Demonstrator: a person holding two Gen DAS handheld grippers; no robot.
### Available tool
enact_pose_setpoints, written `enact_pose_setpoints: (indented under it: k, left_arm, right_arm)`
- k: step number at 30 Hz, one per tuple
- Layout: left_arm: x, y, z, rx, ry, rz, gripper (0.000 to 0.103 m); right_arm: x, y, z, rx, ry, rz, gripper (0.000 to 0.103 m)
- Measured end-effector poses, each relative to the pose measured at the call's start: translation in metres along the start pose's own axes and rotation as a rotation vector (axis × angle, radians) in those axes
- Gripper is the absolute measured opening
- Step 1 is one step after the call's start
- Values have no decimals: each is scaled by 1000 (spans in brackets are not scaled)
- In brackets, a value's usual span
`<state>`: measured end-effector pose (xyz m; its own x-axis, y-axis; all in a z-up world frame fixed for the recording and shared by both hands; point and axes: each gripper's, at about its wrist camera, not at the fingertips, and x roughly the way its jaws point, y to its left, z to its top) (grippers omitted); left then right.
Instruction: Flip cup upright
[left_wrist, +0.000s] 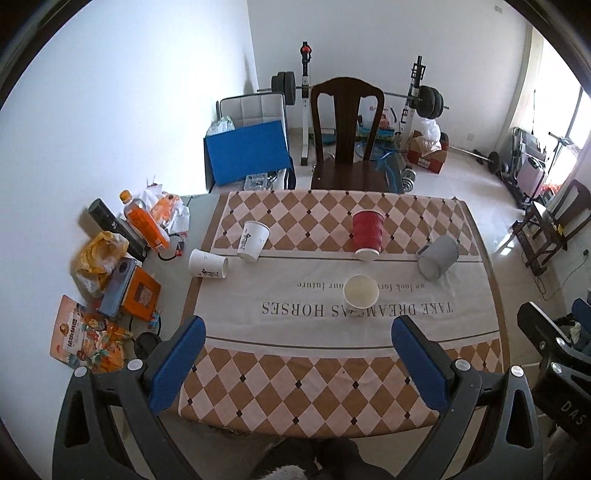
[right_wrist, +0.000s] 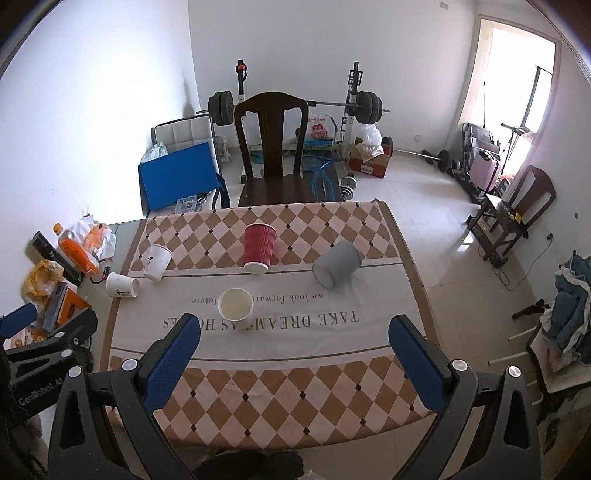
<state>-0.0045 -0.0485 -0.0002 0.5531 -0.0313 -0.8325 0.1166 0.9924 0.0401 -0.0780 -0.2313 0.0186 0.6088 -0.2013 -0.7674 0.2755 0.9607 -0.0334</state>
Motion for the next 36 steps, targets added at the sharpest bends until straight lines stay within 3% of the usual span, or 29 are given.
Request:
enact_pose_setpoints:
  k: [8, 36]
  left_arm:
    - [0, 4, -5, -14, 3, 13, 103]
    - [-3, 14, -13, -11, -1, 24, 103]
  right_arm:
    - [-14, 0, 3, -13, -7, -2, 103]
    - [-3, 12, -2, -38, 12, 8, 103]
